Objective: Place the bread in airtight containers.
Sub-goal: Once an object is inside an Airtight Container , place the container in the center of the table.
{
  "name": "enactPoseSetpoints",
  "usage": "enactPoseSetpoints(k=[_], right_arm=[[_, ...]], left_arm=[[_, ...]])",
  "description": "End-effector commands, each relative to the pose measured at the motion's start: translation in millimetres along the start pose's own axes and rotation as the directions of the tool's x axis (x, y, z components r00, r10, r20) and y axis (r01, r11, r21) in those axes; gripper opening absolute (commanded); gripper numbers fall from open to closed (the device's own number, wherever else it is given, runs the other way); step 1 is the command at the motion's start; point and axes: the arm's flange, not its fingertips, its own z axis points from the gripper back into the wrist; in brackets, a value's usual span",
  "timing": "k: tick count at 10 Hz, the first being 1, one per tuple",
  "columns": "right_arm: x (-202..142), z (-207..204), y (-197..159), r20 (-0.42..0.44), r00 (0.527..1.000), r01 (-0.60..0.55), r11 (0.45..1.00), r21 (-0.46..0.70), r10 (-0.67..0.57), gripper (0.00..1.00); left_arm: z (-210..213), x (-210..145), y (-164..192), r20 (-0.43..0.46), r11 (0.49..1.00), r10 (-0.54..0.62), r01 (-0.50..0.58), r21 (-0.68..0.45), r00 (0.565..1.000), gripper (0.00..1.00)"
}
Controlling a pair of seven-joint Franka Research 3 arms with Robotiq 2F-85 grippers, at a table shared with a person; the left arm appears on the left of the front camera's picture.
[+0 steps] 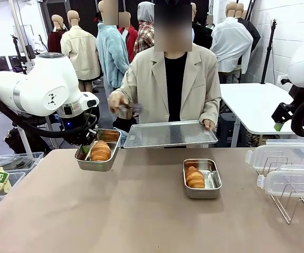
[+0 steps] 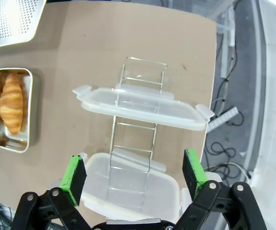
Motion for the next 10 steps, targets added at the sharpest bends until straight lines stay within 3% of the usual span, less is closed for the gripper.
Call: enactPoseSetpoints(k=[1,10], right_arm=[[0.3,0.6,2.1,-0.002,1.000,0.013,1.000,-0.017,-0.013,1.00],[0.3,0.6,2.1,-0.002,1.000,0.013,1.000,-0.017,-0.013,1.00]], left_arm=[[1.3,0.5,2.9,0.020,1.000,-0.011,0.011,-0.006,1.000,0.00],[1.3,0.5,2.9,0.020,1.000,-0.011,0.011,-0.006,1.000,0.00]])
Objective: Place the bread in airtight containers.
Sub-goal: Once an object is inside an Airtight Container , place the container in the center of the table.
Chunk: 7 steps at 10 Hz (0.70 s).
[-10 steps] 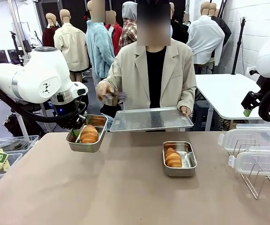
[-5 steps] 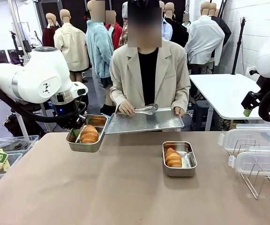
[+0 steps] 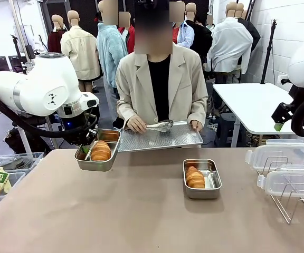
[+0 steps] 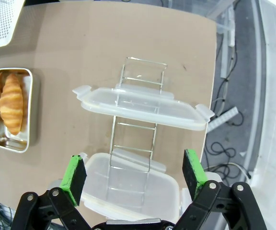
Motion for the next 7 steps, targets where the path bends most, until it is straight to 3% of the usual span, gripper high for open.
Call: enactPoseSetpoints(k=[1,5,7], right_arm=[[0.3,0.6,2.1,-0.002,1.000,0.013,1.000,-0.017,-0.013,1.00],[0.3,0.6,2.1,-0.002,1.000,0.013,1.000,-0.017,-0.013,1.00],[0.3,0.6,2.1,-0.002,1.000,0.013,1.000,-0.017,-0.013,1.00]], left_arm=[[1.3,0.5,2.9,0.020,1.000,-0.011,0.011,-0.006,1.000,0.00],[0.0,0.0,0.0,0.000,1.000,0.000,0.000,0.000,1.000,0.00],[-18.3,-6.6,18.1,-0.023,1.000,0.015,-0.015,-0.002,1.000,0.00]])
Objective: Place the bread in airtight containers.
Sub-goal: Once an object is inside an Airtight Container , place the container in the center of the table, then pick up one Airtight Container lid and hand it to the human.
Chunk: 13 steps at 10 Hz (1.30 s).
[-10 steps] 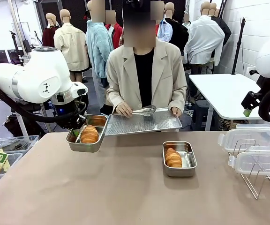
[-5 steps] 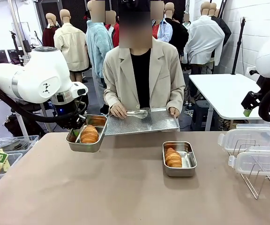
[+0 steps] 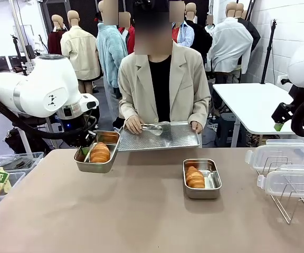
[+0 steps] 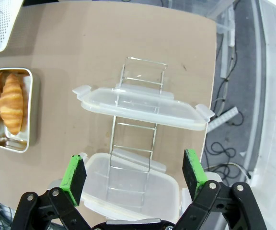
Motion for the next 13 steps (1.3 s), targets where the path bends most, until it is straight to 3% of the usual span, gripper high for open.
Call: enactPoseSetpoints(k=[1,3,6,10,11,13], right_arm=[[0.3,0.6,2.0,-0.002,1.000,0.013,1.000,-0.017,-0.013,1.00],[0.3,0.6,2.0,-0.002,1.000,0.013,1.000,-0.017,-0.013,1.00],[0.3,0.6,2.0,-0.002,1.000,0.013,1.000,-0.017,-0.013,1.00],[0.3,0.6,2.0,-0.002,1.000,0.013,1.000,-0.017,-0.013,1.00],[0.3,0.6,2.0,-0.002,1.000,0.013,1.000,-0.017,-0.013,1.00],[0.3,0.6,2.0,-0.002,1.000,0.013,1.000,-0.017,-0.013,1.00]], left_arm=[[-17.7,-5.6,20.6,0.002,0.999,0.037,-0.037,-0.023,0.999,0.00],[-52.9,-15.7,39.1,0.015,0.995,0.096,-0.095,-0.040,0.995,0.00],[-110.1,-25.8,41.8,-0.015,0.998,0.056,-0.057,-0.041,0.998,0.00],[-135.3,-17.5,62.6,-0.098,0.992,0.109,-0.114,-0.057,0.989,0.00],[-132.6,-17.8,61.8,-0.100,0.992,0.099,-0.106,-0.063,0.990,0.05],[-121.4,-17.4,61.1,-0.096,0.994,0.081,-0.088,-0.069,0.992,0.44]])
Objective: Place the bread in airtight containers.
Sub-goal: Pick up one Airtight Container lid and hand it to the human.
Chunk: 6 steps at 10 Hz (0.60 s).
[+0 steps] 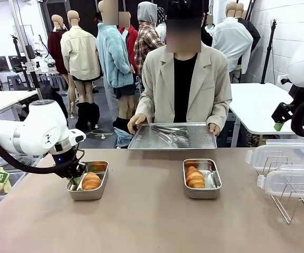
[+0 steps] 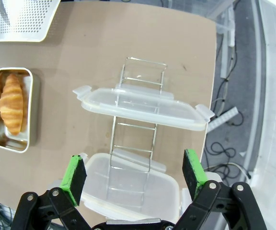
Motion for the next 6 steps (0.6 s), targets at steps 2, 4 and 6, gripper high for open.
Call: enactPoseSetpoints(k=[2,4,6], right_arm=[[0.1,0.2,2.0,-0.003,1.000,0.013,1.000,-0.016,-0.013,1.00],[0.1,0.2,2.0,-0.003,1.000,0.013,1.000,-0.016,-0.013,1.00],[0.1,0.2,2.0,-0.003,1.000,0.013,1.000,-0.016,-0.013,1.00]], left_arm=[[26.9,1.0,-1.2,-0.002,0.998,-0.050,0.050,-0.023,0.999,0.83],[59.7,1.2,4.0,0.043,0.996,-0.086,0.086,0.004,0.995,1.00],[101.5,7.5,32.4,0.034,0.996,-0.087,0.085,0.033,0.996,1.00]])
